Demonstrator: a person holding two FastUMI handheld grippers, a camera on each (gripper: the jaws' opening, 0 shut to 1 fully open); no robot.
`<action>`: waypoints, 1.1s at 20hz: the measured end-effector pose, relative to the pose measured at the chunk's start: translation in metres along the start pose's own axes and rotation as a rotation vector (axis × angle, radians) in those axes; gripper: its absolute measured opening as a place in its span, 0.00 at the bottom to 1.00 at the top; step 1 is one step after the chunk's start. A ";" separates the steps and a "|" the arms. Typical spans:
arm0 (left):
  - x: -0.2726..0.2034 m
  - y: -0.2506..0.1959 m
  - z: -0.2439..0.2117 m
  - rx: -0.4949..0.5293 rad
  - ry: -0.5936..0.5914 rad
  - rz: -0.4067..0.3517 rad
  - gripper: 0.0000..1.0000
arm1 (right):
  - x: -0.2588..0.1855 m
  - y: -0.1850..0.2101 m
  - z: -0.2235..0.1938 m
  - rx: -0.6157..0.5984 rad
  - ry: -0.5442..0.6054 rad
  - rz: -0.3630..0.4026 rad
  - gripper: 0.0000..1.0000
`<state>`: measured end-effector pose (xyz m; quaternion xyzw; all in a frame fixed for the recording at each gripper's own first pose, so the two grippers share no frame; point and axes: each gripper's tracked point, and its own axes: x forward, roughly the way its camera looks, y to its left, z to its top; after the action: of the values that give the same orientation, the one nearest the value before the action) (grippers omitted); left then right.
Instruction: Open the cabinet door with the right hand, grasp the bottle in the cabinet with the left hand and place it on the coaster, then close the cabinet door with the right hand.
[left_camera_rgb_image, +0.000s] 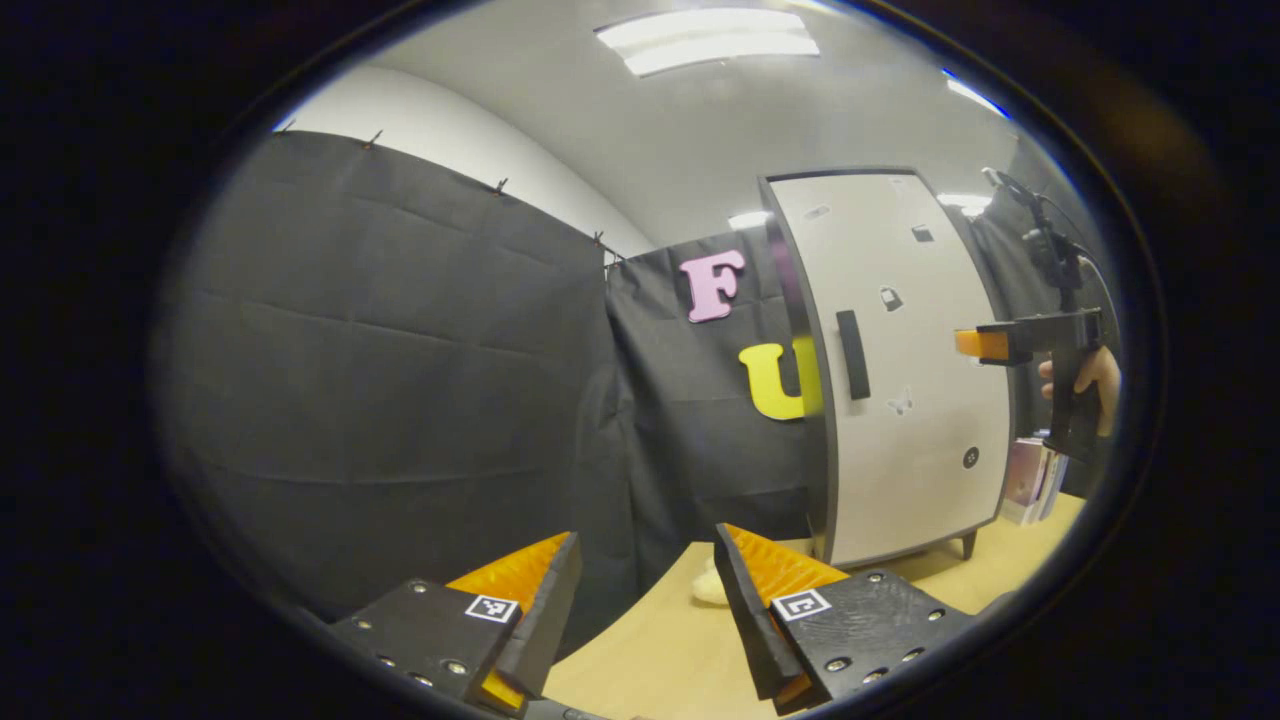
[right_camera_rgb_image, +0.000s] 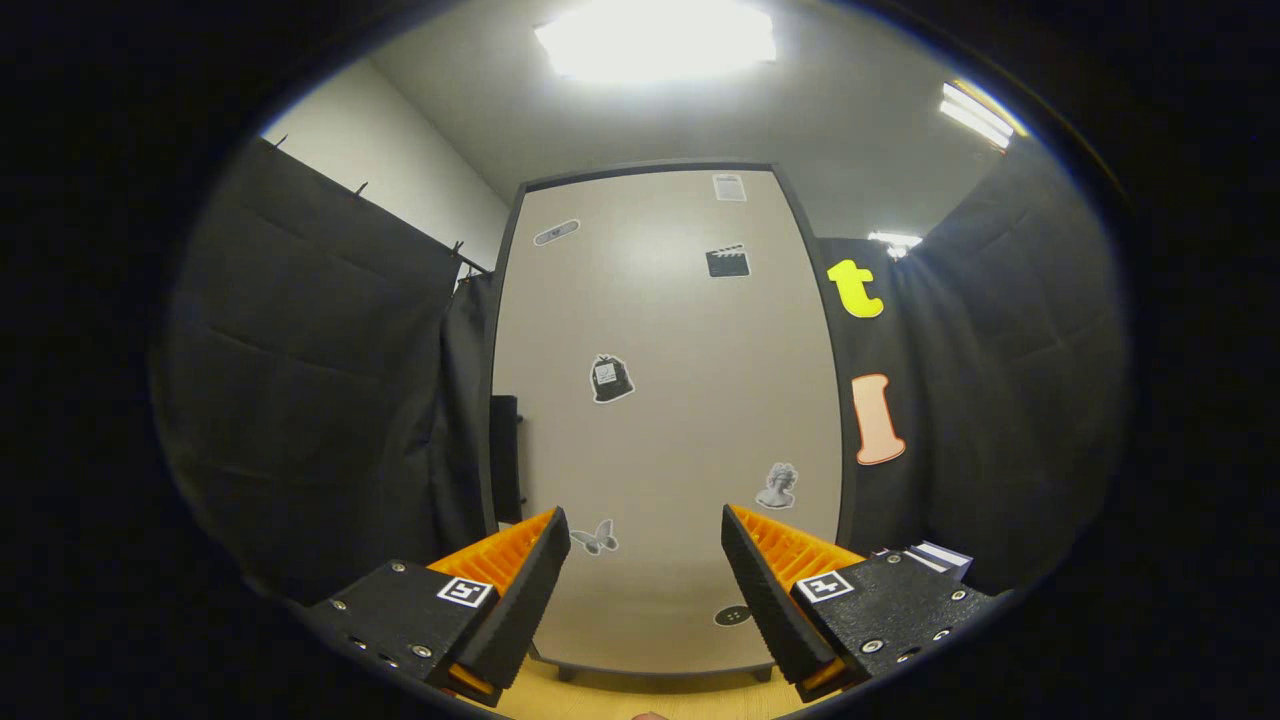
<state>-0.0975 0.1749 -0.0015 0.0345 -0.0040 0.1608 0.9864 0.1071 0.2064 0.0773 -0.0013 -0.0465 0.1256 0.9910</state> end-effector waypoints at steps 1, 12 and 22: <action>-0.001 0.006 0.000 0.000 0.002 0.008 0.80 | 0.005 0.006 0.001 -0.001 -0.003 0.006 0.94; -0.007 0.057 -0.012 -0.014 0.019 0.083 0.80 | 0.057 0.067 0.004 -0.016 0.017 0.041 0.94; 0.001 0.067 -0.026 -0.025 0.043 0.121 0.76 | 0.109 0.110 -0.019 -0.049 0.102 0.053 0.84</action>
<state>-0.1185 0.2406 -0.0228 0.0184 0.0129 0.2209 0.9750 0.1868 0.3400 0.0666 -0.0331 0.0011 0.1503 0.9881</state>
